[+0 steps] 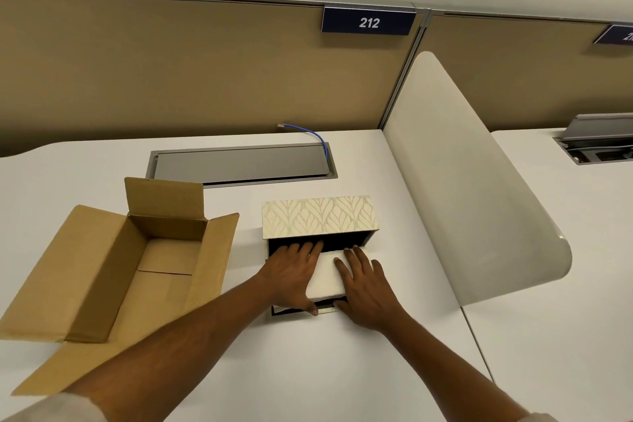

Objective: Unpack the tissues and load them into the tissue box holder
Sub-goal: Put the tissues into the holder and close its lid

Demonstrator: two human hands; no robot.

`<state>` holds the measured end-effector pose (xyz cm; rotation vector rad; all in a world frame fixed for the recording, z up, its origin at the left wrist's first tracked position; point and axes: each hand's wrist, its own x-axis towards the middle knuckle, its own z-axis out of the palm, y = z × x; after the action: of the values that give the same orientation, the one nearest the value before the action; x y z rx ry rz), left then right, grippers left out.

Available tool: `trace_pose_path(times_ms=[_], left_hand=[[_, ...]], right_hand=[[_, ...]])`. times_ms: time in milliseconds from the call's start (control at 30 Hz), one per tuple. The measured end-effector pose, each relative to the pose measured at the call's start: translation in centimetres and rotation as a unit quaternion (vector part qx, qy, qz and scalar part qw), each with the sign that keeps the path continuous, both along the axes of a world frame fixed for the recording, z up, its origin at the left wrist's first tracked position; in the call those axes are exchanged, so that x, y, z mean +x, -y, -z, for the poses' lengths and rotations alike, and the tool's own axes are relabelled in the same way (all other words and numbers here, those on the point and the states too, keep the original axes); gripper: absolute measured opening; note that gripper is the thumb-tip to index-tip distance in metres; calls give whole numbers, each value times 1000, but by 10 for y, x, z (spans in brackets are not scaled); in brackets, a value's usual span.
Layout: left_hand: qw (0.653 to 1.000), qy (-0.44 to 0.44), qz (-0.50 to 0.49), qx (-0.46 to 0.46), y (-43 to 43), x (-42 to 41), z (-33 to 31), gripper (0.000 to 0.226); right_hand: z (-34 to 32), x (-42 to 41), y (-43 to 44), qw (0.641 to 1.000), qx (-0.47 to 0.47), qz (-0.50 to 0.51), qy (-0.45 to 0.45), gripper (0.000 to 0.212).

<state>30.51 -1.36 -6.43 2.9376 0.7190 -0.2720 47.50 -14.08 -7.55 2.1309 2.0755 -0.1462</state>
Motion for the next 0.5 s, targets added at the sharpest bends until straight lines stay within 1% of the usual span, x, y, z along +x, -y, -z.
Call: trace_pose_path(times_ms=[100, 233, 333, 400, 500], left_hand=[[1000, -1, -4, 17, 2, -4, -6, 134], [997, -50, -9, 50, 6, -10, -11, 132], [994, -84, -7, 67, 6, -16, -11, 121], [993, -97, -1, 67, 7, -17, -12, 117], [992, -111, 0, 62, 8, -14, -12, 116]], right_hand=[[-3, -3, 0, 1000, -1, 9, 6, 81], [-4, -4, -1, 1000, -7, 19, 1, 83], [-2, -5, -2, 1000, -14, 20, 2, 83], [-1, -5, -2, 1000, -16, 20, 6, 82], [1, -5, -2, 1000, -15, 21, 8, 81]])
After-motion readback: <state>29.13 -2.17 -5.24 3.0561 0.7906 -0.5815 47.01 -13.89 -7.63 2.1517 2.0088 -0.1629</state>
